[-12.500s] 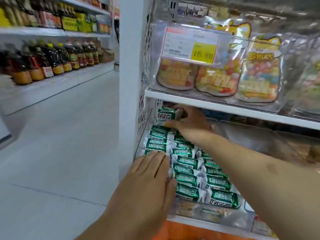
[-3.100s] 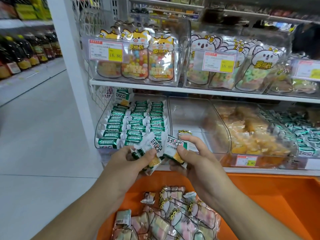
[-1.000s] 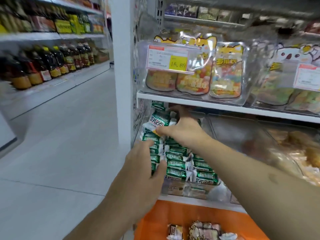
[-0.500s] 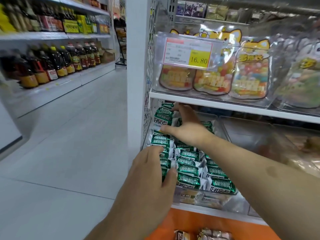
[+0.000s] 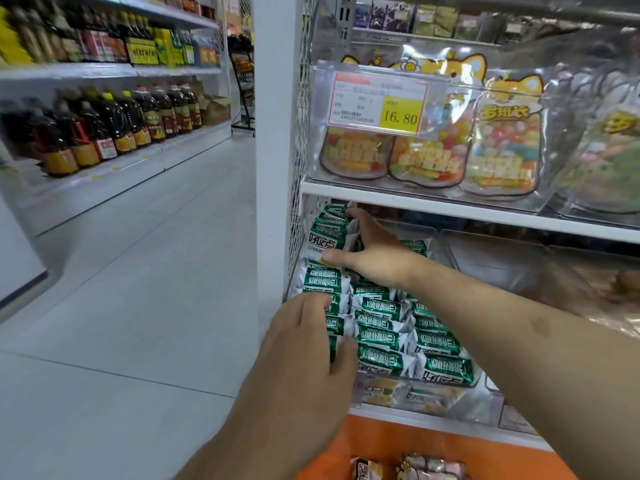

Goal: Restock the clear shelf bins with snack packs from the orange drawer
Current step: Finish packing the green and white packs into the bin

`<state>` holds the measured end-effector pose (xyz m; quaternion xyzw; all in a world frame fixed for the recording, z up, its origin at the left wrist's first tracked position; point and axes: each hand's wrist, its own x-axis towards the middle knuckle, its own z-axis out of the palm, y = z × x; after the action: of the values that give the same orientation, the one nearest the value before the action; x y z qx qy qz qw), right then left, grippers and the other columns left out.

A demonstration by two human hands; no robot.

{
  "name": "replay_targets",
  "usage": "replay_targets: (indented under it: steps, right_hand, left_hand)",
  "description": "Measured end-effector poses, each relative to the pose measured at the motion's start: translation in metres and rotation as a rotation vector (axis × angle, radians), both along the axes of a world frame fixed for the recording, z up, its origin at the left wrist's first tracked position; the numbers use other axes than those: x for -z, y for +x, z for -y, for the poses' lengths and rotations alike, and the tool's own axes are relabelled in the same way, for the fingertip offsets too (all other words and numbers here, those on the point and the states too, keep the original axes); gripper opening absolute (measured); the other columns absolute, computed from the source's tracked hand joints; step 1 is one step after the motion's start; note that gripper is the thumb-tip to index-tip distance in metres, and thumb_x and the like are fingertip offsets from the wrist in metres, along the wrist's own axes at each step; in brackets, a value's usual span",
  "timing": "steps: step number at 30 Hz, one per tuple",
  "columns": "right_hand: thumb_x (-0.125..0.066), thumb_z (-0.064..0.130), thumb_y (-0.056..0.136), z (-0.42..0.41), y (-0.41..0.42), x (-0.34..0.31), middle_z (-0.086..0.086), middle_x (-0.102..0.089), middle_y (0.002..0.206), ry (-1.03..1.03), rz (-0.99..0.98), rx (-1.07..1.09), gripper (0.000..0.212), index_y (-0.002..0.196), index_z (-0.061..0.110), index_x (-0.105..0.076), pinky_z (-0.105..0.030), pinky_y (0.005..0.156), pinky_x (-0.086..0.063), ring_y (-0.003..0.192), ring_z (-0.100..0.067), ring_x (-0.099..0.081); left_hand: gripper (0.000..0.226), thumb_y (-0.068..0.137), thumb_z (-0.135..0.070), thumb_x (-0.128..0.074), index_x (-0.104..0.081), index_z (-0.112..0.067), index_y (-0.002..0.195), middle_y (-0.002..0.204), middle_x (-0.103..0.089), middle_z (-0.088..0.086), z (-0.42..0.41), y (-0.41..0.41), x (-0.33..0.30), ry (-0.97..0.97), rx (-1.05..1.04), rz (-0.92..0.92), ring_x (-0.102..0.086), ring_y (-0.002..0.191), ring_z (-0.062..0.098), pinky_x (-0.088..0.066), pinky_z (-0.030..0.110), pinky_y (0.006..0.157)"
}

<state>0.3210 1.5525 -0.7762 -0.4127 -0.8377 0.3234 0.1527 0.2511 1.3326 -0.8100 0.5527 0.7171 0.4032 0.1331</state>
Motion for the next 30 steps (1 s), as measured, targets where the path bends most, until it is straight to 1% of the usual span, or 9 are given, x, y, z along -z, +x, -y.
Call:
replay_targets:
  steps: [4,7,10,11,13,17,24,26,30]
  right_hand:
    - [-0.082,0.051,0.086,-0.001,0.001,0.002,0.020,-0.047,0.114,0.040,-0.018,-0.022,0.111,0.167,0.025,-0.011,-0.005,0.070,-0.037,0.087,0.009,-0.048]
    - [-0.084,0.053,0.083,0.001,0.005,0.002,0.007,-0.044,0.146,0.083,-0.027,-0.044,0.113,0.166,0.025,-0.014,-0.014,0.091,-0.036,0.115,-0.002,-0.044]
    - [-0.084,0.052,0.083,0.006,0.011,0.000,0.011,-0.045,0.136,0.098,-0.047,-0.056,0.107,0.164,0.025,-0.020,-0.004,0.077,-0.034,0.118,-0.005,-0.047]
    - [-0.083,0.052,0.084,0.008,0.015,-0.002,0.011,-0.044,0.137,0.110,-0.045,-0.057,0.105,0.164,0.025,-0.021,-0.005,0.078,-0.034,0.119,-0.003,-0.045]
    - [-0.081,0.053,0.086,0.016,0.024,-0.006,0.010,-0.043,0.145,0.134,-0.047,-0.049,0.102,0.163,0.026,-0.020,-0.014,0.094,-0.033,0.123,-0.002,-0.040]
    - [-0.078,0.058,0.085,0.033,0.048,-0.011,0.005,-0.028,0.170,0.145,-0.059,-0.017,0.104,0.165,0.031,-0.016,-0.027,0.115,-0.030,0.152,-0.019,-0.032]
    - [-0.073,0.060,0.089,0.099,0.120,-0.020,0.011,-0.030,0.169,0.162,-0.095,-0.012,0.094,0.164,0.029,-0.026,-0.036,0.124,-0.032,0.152,-0.008,-0.032]
    - [-0.072,0.058,0.091,0.125,0.145,-0.019,0.015,-0.035,0.166,0.153,-0.126,-0.013,0.085,0.161,0.032,-0.032,-0.037,0.123,-0.035,0.151,-0.005,-0.033]
    - [-0.073,0.040,0.097,0.176,0.196,0.000,0.014,-0.052,0.147,0.089,-0.190,-0.016,0.058,0.149,0.031,-0.050,-0.031,0.112,-0.044,0.134,-0.003,-0.049]
  left_hand:
    - [0.025,0.106,-0.053,-0.041,-0.025,-0.054,0.124,0.123,-0.031,-0.033,0.000,0.000,-0.001,-0.007,-0.007,0.003,-0.042,0.116,-0.007,-0.038,0.009,0.084]
    - [0.032,0.106,-0.052,-0.040,-0.029,-0.048,0.137,0.129,-0.034,-0.032,0.000,0.000,0.001,-0.006,-0.012,-0.017,-0.041,0.121,-0.005,-0.036,0.011,0.088]
    - [0.033,0.106,-0.052,-0.040,-0.032,-0.047,0.138,0.130,-0.037,-0.032,0.000,0.000,0.002,0.017,-0.015,-0.035,-0.042,0.122,-0.005,-0.040,0.013,0.090]
    - [0.034,0.106,-0.052,-0.040,-0.032,-0.047,0.139,0.131,-0.038,-0.032,0.000,0.000,0.002,0.019,-0.010,-0.041,-0.042,0.122,-0.005,-0.043,0.015,0.095]
    - [0.037,0.106,-0.052,-0.039,-0.032,-0.047,0.142,0.133,-0.038,-0.031,0.002,0.002,0.001,0.017,-0.003,-0.062,-0.041,0.123,-0.006,-0.046,0.022,0.102]
    - [0.045,0.106,-0.051,-0.040,-0.032,-0.042,0.150,0.142,-0.037,-0.029,0.007,0.009,-0.001,0.002,0.005,-0.094,-0.037,0.126,-0.007,-0.043,0.022,0.104]
    - [0.049,0.105,-0.050,-0.045,-0.039,-0.036,0.152,0.152,-0.042,-0.020,0.028,0.039,-0.011,-0.010,0.045,-0.094,-0.046,0.129,0.001,-0.046,0.032,0.106]
    - [0.049,0.105,-0.051,-0.047,-0.041,-0.035,0.151,0.147,-0.046,-0.018,0.037,0.053,-0.011,-0.030,0.078,-0.087,-0.052,0.126,0.006,-0.050,0.041,0.106]
    - [0.037,0.104,-0.045,-0.053,-0.055,-0.026,0.135,0.128,-0.057,-0.010,0.059,0.083,0.007,-0.075,0.126,-0.070,-0.059,0.112,0.010,-0.053,0.042,0.096]
